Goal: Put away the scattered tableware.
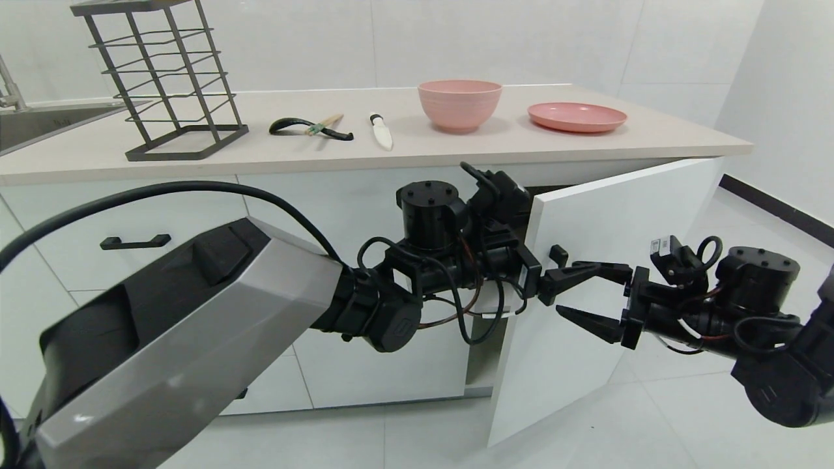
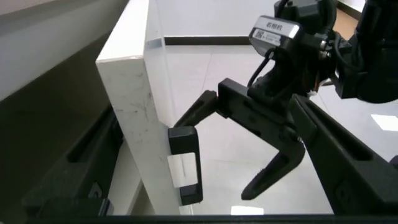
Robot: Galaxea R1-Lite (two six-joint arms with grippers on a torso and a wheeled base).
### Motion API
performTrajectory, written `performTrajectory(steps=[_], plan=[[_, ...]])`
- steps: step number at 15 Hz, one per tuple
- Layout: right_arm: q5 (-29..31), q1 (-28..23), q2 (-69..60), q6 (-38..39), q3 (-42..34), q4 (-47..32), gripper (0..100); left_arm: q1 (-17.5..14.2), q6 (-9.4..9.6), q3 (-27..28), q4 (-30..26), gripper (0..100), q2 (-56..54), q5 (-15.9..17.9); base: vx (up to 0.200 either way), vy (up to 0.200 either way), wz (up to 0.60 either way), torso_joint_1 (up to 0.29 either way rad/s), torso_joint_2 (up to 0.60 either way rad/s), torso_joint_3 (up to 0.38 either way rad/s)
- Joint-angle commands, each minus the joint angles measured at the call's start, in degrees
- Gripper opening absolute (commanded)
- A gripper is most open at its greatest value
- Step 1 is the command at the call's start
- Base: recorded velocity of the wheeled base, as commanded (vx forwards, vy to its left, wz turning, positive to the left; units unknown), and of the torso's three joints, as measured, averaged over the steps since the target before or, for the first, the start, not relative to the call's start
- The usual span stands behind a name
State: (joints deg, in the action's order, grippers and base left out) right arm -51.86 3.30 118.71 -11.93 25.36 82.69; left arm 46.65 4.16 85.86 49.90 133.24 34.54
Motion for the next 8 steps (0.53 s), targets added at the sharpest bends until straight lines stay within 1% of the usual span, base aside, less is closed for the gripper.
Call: performTrajectory(steps=[1,2,3,4,5,6,8], plan=[[-0.08,0.83,-10.25,-0.37,-7.87,0.02,100,0.81,-0.29,0.1,-0.06,100,0.09,-4.74,0.0,0.0,0.0,0.0,0.0,0.0],[-0.08,0.74,-14.3,-0.55,-11.38,0.02,100,1.33,-0.38,0.1,-0.06,100,0.09,-8.26,0.0,0.0,0.0,0.0,0.0,0.0],[-0.08,0.56,-19.13,-0.81,-15.25,-0.16,100,1.95,-0.38,0.1,0.03,100,0.09,-10.63,0.0,0.0,0.0,0.0,0.0,0.0],[-0.08,0.56,-25.81,-0.81,-19.29,-0.34,100,2.39,-0.38,0.1,-0.06,100,0.0,-11.68,0.0,0.0,0.0,0.0,0.0,0.0],[-0.08,0.65,-30.03,-0.81,-21.49,-0.42,100,2.48,-0.38,0.36,-0.33,100,0.0,-11.86,0.0,0.0,0.0,0.0,0.0,0.0],[-0.08,0.65,-34.86,-0.81,-24.3,-0.6,100,2.21,-0.38,1.59,-0.68,100,0.09,-12.56,0.0,0.0,0.0,0.0,0.0,0.0],[0.09,-0.14,-45.24,-0.9,-25.36,-3.59,100,1.77,-0.38,1.94,-0.85,100,0.17,-13.09,0.0,0.0,0.0,0.0,0.0,0.0]])
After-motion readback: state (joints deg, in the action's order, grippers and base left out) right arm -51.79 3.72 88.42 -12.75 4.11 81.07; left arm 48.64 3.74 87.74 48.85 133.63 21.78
